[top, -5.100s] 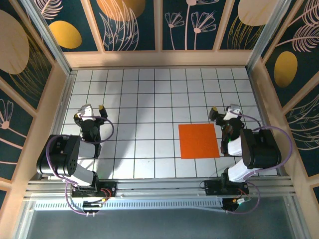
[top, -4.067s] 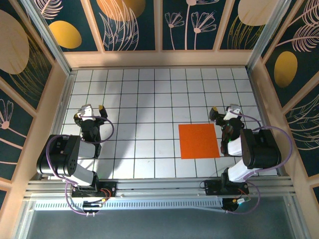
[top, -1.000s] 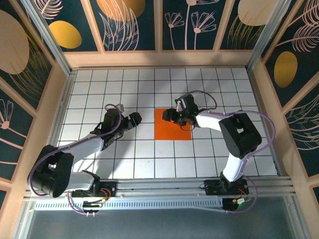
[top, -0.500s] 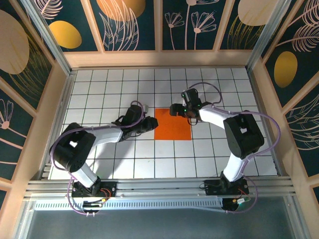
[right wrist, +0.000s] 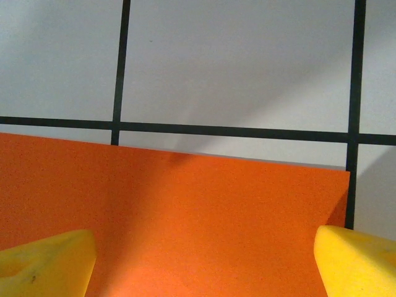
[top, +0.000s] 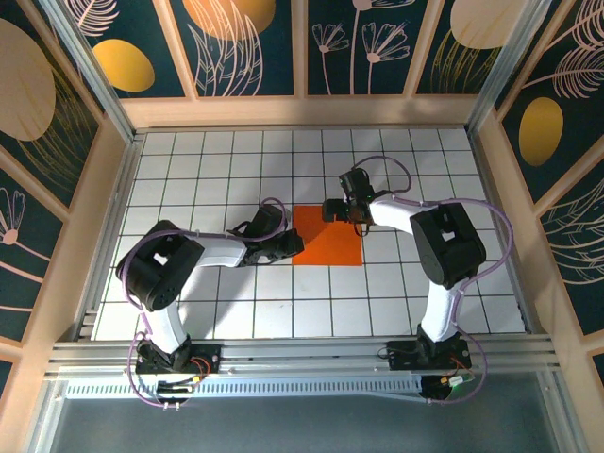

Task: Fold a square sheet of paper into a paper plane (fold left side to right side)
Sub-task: Pick up the square sheet of paper from the center of the table.

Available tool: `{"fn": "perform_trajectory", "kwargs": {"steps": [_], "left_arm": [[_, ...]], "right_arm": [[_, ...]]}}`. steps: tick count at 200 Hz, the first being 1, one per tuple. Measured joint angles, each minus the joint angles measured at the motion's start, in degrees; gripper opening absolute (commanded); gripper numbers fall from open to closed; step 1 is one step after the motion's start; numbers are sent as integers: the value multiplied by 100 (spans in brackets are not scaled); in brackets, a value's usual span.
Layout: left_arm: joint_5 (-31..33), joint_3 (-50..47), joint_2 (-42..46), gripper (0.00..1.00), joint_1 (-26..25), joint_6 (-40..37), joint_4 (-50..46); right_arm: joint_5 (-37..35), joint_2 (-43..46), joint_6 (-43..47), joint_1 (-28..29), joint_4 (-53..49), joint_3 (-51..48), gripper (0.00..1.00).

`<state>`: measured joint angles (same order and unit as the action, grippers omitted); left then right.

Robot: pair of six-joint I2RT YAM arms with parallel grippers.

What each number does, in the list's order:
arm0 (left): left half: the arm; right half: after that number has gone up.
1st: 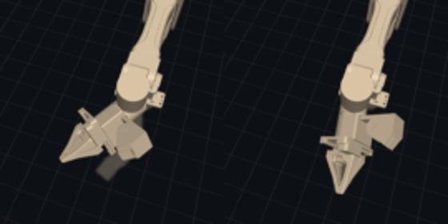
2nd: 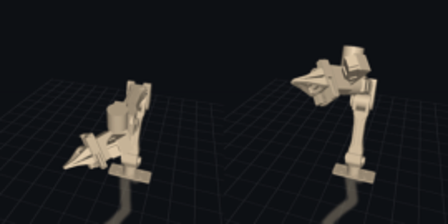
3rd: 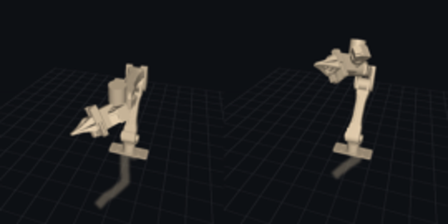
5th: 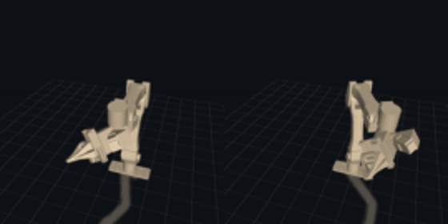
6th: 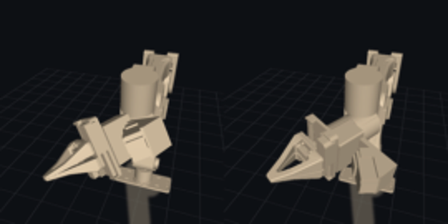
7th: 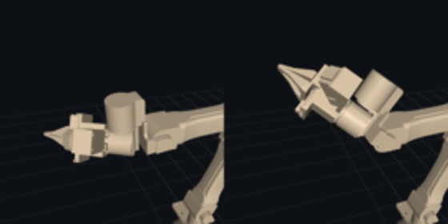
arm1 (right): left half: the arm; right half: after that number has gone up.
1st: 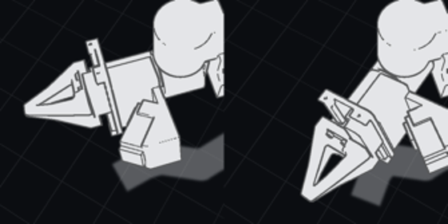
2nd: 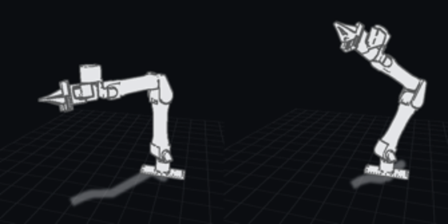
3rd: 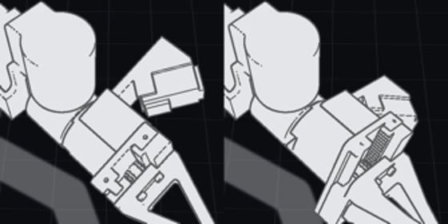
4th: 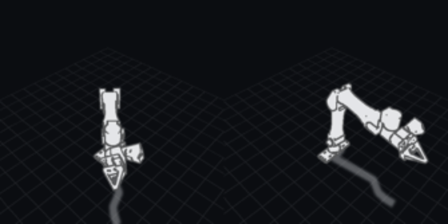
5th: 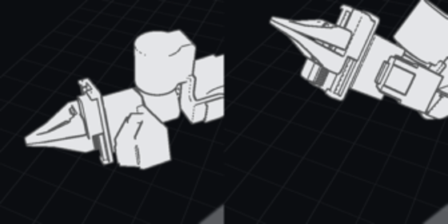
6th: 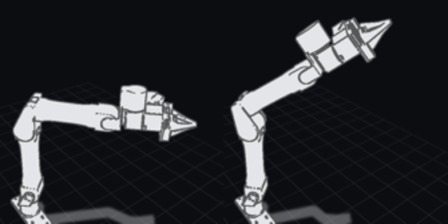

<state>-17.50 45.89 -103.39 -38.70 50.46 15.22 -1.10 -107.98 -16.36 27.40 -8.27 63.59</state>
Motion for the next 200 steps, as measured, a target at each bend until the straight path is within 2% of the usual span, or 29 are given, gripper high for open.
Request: {"fn": "perform_trajectory", "kwargs": {"steps": [97, 117, 178, 200], "left_arm": [[146, 109, -179, 0, -11, -48, -20], [149, 116, -179, 0, -11, -48, -22], [151, 116, -179, 0, -11, -46, -15], [177, 116, -179, 7, -28, -44, -2]], "right_arm": [[225, 146, -4, 168, -328, -57, 88], [304, 201, 0, 262, -487, -63, 83], [428, 212, 63, 487, -890, 4, 60], [481, 210, 98, 496, -1010, 59, 53]]}}
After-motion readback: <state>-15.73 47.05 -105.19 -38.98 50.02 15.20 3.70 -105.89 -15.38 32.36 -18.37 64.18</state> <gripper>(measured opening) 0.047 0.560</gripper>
